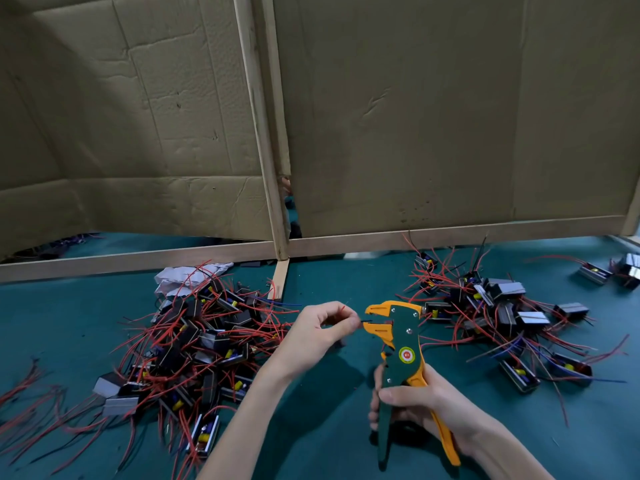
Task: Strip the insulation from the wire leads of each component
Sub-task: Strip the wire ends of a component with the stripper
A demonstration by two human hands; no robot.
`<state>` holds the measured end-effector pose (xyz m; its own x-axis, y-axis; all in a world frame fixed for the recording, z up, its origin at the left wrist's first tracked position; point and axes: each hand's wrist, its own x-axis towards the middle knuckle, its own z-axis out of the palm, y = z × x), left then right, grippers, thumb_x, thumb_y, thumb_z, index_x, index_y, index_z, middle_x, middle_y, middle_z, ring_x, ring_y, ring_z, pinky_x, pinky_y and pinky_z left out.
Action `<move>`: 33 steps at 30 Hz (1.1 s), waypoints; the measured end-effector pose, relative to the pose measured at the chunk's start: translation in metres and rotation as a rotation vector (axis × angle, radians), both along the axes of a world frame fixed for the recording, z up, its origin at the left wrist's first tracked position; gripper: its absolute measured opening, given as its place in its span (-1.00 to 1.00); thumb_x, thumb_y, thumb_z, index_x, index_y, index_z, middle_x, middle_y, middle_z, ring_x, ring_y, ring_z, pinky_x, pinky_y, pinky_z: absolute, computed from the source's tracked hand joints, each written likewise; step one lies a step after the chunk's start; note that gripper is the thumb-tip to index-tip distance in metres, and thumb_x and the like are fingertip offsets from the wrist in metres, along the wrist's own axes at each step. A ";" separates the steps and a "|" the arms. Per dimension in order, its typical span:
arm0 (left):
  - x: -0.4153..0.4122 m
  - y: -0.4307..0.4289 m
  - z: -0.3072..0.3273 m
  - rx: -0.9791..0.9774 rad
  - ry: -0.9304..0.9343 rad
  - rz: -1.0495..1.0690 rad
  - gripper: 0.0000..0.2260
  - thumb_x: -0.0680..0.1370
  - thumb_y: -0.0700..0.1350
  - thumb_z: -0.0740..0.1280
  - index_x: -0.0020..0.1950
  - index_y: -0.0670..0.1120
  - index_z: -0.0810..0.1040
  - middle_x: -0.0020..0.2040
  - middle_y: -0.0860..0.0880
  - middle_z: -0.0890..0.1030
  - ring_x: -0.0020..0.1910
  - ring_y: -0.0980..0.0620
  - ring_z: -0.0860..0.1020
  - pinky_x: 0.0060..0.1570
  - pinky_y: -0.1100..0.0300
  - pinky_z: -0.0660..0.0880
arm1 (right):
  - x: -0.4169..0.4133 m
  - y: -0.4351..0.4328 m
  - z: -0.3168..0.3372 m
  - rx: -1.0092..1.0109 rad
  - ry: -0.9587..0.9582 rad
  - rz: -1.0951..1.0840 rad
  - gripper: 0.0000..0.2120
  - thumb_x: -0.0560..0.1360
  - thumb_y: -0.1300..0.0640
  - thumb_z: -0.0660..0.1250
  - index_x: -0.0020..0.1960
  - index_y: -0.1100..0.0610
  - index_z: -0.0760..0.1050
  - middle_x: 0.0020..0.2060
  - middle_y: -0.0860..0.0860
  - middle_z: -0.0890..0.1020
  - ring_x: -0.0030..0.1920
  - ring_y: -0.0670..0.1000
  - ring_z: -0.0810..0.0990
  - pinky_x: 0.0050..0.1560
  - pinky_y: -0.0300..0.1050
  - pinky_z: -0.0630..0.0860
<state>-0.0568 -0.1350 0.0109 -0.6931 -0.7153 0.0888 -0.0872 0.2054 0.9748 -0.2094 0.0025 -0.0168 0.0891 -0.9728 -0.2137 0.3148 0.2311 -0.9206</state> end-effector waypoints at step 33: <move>-0.005 -0.006 -0.015 -0.041 0.163 0.165 -0.91 0.55 -0.24 0.34 -0.11 -0.06 0.54 -0.29 0.02 0.65 -0.24 0.10 0.62 -0.12 0.29 0.49 | -0.003 -0.003 0.003 -0.039 -0.170 -0.221 -0.83 0.28 0.29 0.46 -0.16 0.28 0.53 -0.23 0.36 0.57 -0.20 0.32 0.61 -0.15 0.20 0.59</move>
<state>-0.0618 -0.1408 -0.0039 -0.5414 -0.8112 0.2211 0.0346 0.2413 0.9698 -0.2123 -0.0008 -0.0139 -0.0951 -0.9798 -0.1757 0.5040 0.1048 -0.8573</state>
